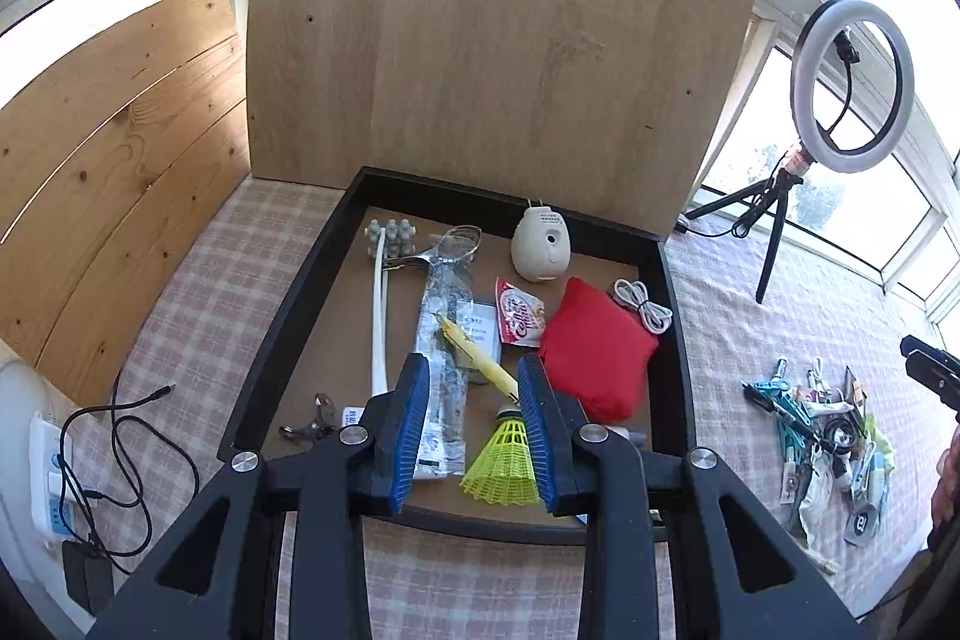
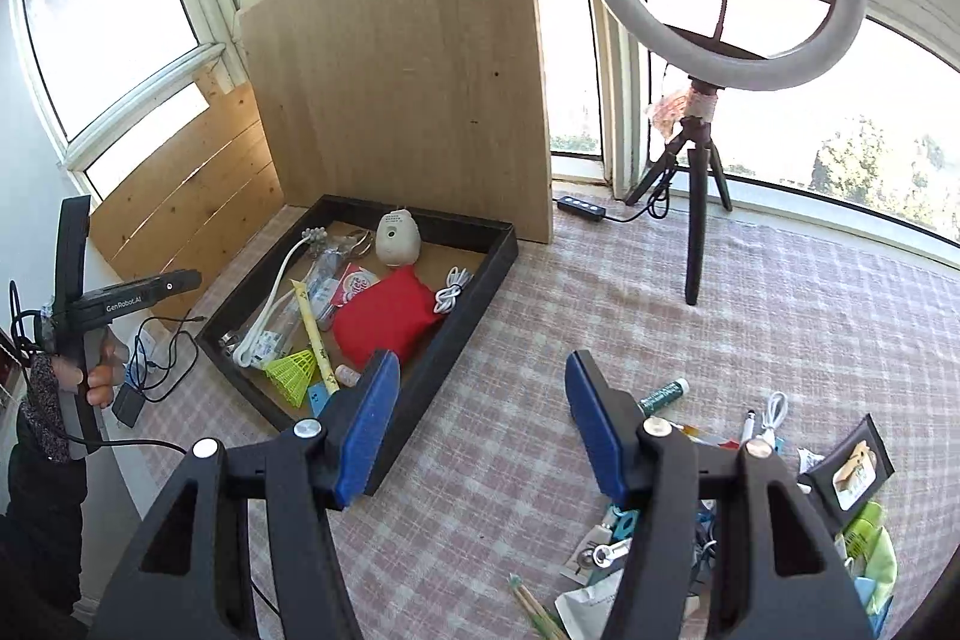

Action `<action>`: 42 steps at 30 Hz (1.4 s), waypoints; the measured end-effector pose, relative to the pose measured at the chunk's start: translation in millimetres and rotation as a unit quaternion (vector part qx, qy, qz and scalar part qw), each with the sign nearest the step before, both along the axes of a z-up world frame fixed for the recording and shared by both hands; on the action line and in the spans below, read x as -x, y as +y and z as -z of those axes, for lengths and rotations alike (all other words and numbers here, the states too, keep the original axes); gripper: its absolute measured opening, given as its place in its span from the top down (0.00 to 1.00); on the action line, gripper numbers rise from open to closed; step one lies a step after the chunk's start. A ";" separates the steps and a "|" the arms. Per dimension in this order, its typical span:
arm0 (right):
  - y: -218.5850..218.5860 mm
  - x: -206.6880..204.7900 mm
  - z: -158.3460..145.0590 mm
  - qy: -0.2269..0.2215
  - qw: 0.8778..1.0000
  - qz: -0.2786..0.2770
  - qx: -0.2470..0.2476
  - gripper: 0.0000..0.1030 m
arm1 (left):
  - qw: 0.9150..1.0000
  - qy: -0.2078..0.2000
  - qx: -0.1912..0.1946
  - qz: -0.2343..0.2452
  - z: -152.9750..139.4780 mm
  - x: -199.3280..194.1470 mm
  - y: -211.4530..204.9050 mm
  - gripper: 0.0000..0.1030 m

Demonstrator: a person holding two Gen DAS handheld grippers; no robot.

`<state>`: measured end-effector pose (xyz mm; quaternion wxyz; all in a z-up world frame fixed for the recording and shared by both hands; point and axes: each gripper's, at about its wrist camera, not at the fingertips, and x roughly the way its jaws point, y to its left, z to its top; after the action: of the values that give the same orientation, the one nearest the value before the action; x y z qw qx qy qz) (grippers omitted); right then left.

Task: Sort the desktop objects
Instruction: 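Move both tools back over the pile, then grasp the metal wrench with the left tool while the right grasps the black cable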

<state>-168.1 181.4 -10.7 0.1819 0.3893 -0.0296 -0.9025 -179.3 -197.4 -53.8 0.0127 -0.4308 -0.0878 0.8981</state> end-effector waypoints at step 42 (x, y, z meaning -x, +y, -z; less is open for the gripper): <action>176.3 7.2 169.2 -0.198 0.962 0.131 0.132 0.46 | 0.943 -0.152 0.003 0.296 116.7 11.3 361.9 0.65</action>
<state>-175.2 357.6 -179.9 0.1027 0.5257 -0.2345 -0.8112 -190.7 164.5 -170.5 0.2636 -0.5688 0.0453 0.7778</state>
